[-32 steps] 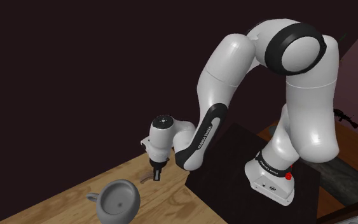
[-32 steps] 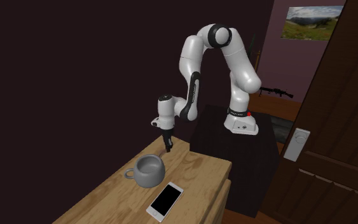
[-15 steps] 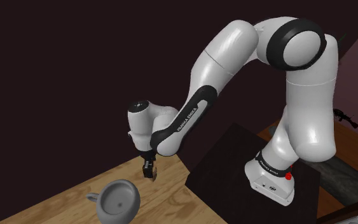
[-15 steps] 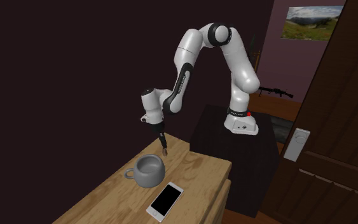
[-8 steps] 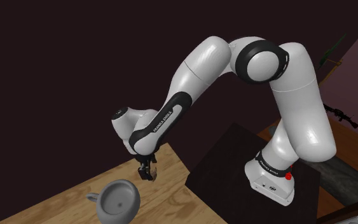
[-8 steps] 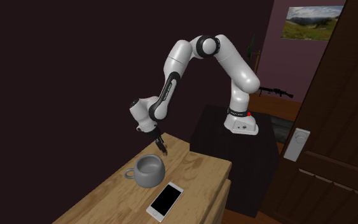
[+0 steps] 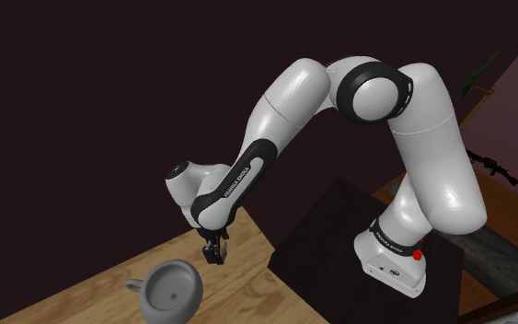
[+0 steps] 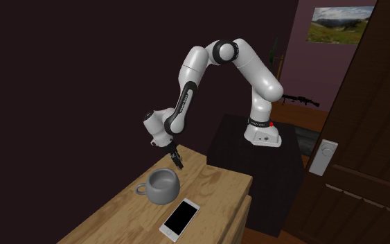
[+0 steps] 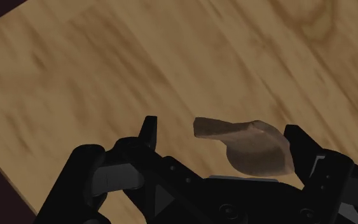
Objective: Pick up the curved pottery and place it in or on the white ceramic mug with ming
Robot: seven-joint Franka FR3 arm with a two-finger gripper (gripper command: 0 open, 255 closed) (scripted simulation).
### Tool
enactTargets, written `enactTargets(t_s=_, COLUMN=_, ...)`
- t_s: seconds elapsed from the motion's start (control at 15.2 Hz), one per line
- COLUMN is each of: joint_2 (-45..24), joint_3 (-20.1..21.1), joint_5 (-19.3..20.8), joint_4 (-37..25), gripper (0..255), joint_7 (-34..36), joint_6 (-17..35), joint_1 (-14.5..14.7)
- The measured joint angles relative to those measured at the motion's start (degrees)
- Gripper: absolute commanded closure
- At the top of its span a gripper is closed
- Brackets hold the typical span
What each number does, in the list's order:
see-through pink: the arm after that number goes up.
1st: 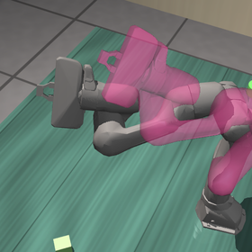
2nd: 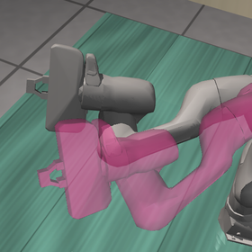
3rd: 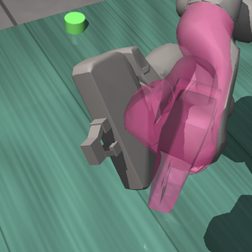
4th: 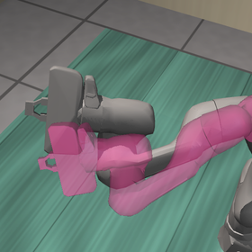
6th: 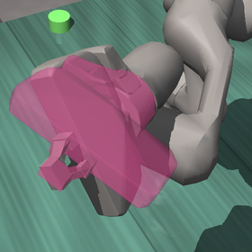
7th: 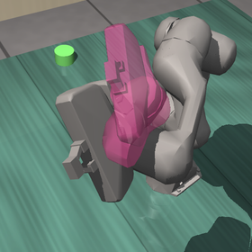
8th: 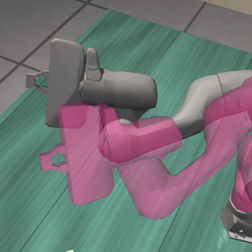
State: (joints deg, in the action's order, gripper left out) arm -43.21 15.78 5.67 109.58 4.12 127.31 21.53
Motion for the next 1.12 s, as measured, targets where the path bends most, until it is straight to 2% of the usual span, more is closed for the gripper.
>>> enactTargets(t_s=0.07, joint_2=0.00, joint_3=0.00, joint_5=0.00, joint_4=0.00, gripper=0, joint_7=0.00, joint_6=0.01, joint_1=0.00)
enactTargets(t_s=0.13, joint_2=-0.01, joint_3=0.00, joint_5=0.00, joint_4=0.00, gripper=255, joint_7=0.00, joint_6=0.01, joint_1=0.00)
enactTargets(t_s=0.79, joint_2=0.01, joint_3=0.07, joint_5=-0.03, joint_4=-0.06, gripper=255, joint_7=-0.01, joint_6=0.00, joint_1=0.04)
enactTargets(t_s=1.12, joint_2=2.80, joint_3=0.63, joint_5=-0.62, joint_4=1.02, gripper=255, joint_7=-0.03, joint_6=-1.73, joint_1=-0.41)
